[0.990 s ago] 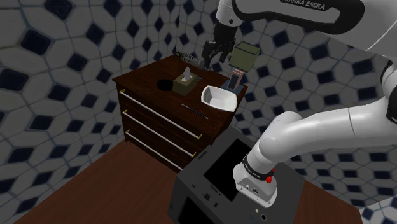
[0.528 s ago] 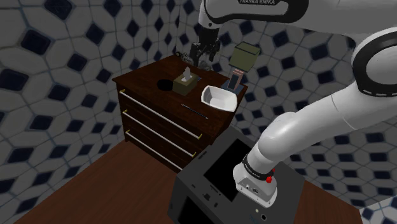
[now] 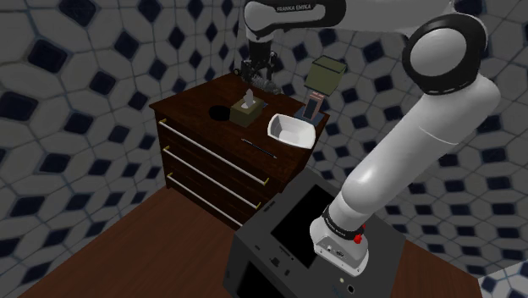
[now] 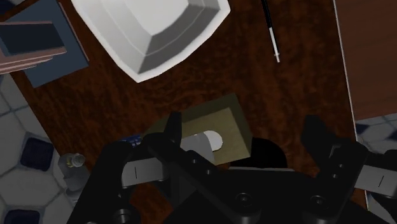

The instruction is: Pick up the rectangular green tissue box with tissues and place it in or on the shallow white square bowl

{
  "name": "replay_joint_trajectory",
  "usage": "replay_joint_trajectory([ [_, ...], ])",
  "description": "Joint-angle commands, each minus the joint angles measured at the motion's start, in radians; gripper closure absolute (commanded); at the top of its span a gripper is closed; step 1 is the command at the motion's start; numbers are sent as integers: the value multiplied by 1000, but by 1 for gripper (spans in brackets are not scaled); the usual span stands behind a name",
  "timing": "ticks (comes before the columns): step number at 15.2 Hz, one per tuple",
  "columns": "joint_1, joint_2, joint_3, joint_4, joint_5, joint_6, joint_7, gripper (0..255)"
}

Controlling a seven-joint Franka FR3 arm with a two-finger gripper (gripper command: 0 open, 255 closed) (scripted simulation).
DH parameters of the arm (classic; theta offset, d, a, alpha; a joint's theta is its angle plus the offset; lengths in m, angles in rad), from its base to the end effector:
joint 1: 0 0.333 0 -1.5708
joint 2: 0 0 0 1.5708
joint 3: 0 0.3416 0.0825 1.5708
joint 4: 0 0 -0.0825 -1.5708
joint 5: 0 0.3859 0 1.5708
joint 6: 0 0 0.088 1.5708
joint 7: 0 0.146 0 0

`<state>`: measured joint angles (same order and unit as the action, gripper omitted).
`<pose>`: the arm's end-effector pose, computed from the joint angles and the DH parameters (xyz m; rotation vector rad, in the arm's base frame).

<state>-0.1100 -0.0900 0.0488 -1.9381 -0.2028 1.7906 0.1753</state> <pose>0.5229 -0.0563 0.5060 2.9241 -0.2738 -0.0678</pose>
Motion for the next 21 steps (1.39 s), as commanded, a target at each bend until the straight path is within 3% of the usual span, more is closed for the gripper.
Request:
replay_joint_trajectory([
  [1,-8,83,-5,65,-21,-3,5,0],
  [10,-29,472,-42,450,-94,-80,4,0],
  [17,-42,837,-83,913,-123,-231,-40,0],
  [21,-52,817,-84,830,-125,-168,-30,0],
])
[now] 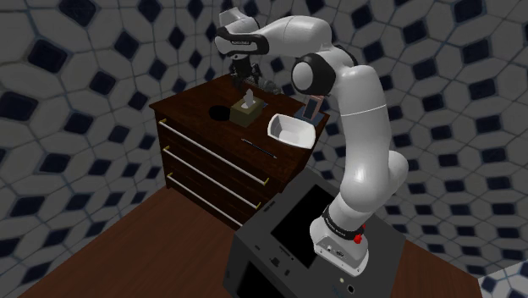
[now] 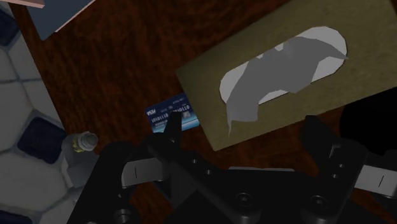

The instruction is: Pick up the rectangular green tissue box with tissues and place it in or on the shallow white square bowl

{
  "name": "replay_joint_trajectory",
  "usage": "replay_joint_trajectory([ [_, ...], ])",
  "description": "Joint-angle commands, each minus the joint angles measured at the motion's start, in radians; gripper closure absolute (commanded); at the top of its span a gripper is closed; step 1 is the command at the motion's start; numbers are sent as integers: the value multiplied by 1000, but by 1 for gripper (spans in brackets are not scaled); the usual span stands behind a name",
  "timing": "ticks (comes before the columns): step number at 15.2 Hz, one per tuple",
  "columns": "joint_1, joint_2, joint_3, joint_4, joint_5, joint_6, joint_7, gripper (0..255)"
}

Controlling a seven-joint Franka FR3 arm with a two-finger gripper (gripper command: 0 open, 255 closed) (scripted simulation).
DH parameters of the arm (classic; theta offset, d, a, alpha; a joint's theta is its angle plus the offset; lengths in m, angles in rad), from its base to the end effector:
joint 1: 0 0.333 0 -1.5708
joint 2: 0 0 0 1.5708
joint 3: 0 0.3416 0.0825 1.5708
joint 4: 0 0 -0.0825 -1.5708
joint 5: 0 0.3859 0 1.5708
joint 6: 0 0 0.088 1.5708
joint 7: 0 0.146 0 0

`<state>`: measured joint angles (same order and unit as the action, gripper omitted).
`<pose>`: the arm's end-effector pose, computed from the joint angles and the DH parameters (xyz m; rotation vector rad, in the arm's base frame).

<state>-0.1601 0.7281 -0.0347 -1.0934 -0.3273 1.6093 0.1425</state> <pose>0.7192 -0.1812 0.3646 2.7547 -0.3925 -0.3078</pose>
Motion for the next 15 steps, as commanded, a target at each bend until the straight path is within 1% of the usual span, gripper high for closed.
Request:
replay_joint_trajectory([
  [1,-4,-5,-1,-33,-2,28,5,0],
  [4,-11,-12,-2,-77,-4,66,10,0],
  [11,-11,-12,-2,-77,-4,65,10,0],
  [12,-11,-12,-2,-77,-4,65,10,255],
  [15,-11,-16,-2,-83,-4,68,10,255],
])
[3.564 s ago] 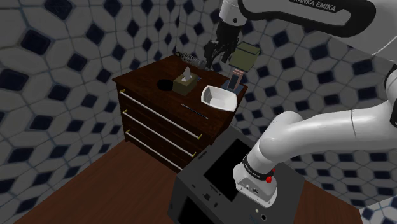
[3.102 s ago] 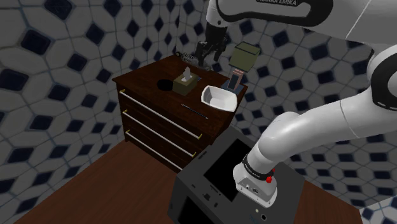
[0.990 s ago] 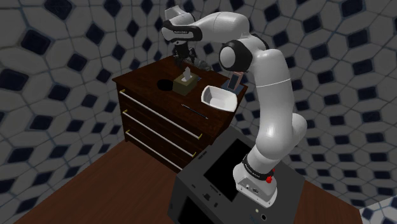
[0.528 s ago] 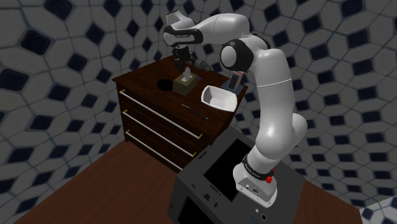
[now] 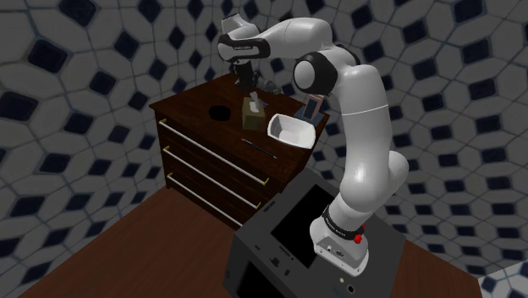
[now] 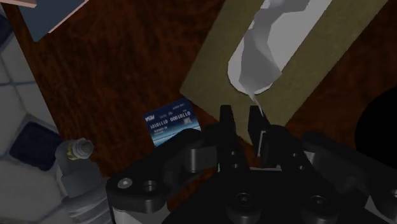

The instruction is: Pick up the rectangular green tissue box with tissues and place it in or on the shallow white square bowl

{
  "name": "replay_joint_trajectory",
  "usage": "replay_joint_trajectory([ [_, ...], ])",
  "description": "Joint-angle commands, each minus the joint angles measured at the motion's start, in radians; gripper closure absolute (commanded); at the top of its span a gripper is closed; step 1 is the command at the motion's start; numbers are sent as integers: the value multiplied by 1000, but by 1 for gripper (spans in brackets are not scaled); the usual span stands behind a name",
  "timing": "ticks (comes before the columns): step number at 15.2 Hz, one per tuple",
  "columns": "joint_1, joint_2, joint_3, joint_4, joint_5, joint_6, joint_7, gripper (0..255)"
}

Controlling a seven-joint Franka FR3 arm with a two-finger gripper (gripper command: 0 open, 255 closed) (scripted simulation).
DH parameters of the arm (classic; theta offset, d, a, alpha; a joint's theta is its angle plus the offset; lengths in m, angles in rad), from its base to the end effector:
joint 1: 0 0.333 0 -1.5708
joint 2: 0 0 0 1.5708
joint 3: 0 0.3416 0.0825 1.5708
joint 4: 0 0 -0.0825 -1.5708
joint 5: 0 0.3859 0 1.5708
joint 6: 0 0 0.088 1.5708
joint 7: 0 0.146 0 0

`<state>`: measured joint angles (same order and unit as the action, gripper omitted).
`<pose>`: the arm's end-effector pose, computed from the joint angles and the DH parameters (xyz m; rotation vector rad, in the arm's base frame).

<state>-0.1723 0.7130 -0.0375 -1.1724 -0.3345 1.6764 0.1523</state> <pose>0.7128 -0.1903 0.3439 2.7506 -0.3942 -0.3045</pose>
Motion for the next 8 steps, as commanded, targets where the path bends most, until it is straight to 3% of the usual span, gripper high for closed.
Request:
replay_joint_trajectory([
  [1,1,2,1,-1,3,0,0,255],
  [6,0,2,1,-1,3,1,-1,255],
  [7,0,2,1,-1,3,1,-1,0],
  [8,5,-86,17,-134,-34,80,-83,0],
])
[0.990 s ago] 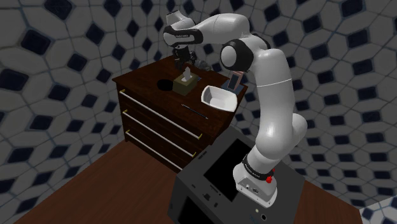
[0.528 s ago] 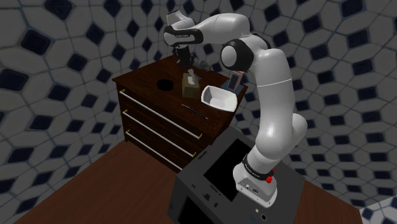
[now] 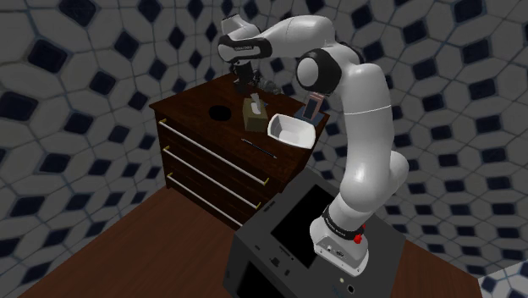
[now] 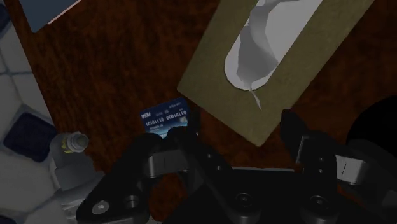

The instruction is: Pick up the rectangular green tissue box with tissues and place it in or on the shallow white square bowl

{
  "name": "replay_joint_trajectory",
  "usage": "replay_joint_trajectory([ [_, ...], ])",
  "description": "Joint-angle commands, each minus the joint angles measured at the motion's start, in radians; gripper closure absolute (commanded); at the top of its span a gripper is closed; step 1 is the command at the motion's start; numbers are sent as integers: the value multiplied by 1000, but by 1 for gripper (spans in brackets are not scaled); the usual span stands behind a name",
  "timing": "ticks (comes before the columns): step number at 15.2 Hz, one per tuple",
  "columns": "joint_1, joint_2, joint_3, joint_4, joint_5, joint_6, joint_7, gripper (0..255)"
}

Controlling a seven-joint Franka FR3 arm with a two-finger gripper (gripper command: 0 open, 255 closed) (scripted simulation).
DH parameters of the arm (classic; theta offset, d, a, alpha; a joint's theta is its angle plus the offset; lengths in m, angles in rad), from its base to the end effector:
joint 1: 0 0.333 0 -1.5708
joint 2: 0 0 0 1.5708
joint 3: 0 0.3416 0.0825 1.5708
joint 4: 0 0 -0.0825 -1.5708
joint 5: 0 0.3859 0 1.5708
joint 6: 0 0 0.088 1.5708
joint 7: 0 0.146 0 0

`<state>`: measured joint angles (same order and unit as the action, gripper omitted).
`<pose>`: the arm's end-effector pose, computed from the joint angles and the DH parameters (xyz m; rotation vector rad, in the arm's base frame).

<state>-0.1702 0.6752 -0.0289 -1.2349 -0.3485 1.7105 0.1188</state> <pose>0.7071 -0.1838 0.3454 2.7587 -0.3178 -0.2974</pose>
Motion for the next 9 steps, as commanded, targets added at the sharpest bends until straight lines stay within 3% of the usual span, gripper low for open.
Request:
replay_joint_trajectory([
  [1,2,-132,27,-193,-55,122,-134,0],
  [4,-28,-339,75,-479,-123,314,-380,0],
  [9,-39,-314,65,-506,-135,368,-373,0],
])
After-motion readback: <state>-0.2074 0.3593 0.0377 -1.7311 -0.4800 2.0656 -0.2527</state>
